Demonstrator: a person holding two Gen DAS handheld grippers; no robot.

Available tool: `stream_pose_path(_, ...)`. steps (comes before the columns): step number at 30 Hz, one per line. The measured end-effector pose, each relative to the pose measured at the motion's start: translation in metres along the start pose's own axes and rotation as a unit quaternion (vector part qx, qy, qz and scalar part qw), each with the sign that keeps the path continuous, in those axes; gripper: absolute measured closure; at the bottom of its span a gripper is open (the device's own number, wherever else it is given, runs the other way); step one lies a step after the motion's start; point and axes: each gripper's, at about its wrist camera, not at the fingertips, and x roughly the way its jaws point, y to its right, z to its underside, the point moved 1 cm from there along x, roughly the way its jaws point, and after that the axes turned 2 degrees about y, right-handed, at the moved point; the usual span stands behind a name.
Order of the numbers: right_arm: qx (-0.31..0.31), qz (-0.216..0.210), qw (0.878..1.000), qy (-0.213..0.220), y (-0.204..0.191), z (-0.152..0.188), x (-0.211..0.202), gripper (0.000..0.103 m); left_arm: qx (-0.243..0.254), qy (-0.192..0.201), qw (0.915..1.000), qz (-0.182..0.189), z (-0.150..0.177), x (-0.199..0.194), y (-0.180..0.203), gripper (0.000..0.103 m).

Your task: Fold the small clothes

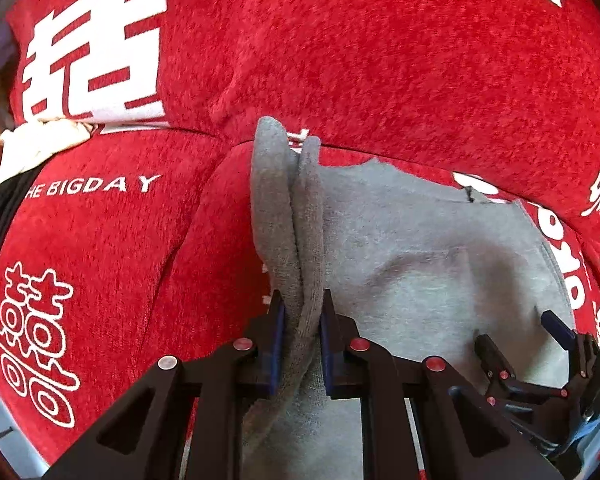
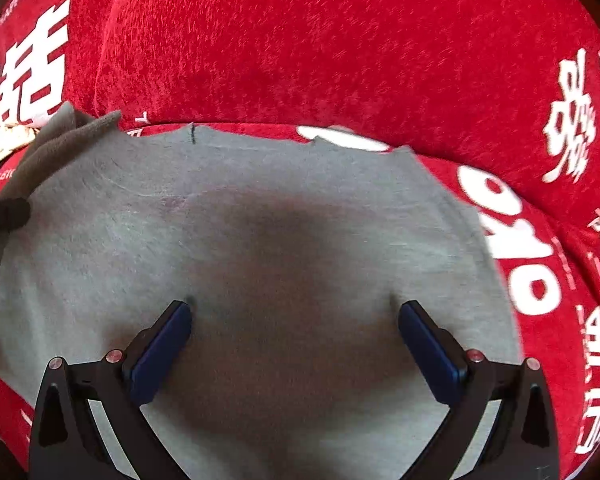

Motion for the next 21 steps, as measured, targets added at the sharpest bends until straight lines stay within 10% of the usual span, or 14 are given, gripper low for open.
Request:
stream_pose_path(11, 0.059, 0.006, 0.996, 0.06, 0.106, 0.01, -0.064, 0.0, 0.029, -0.02, 0.9994, 0.001, -0.028, -0.036, 0.088, 0.088)
stream_pose_path(21, 0.164, 0.008, 0.985, 0.058, 0.205, 0.066, -0.061, 0.0, 0.122, -0.047, 0.9914, 0.0, -0.016, -0.016, 0.257, 0.092)
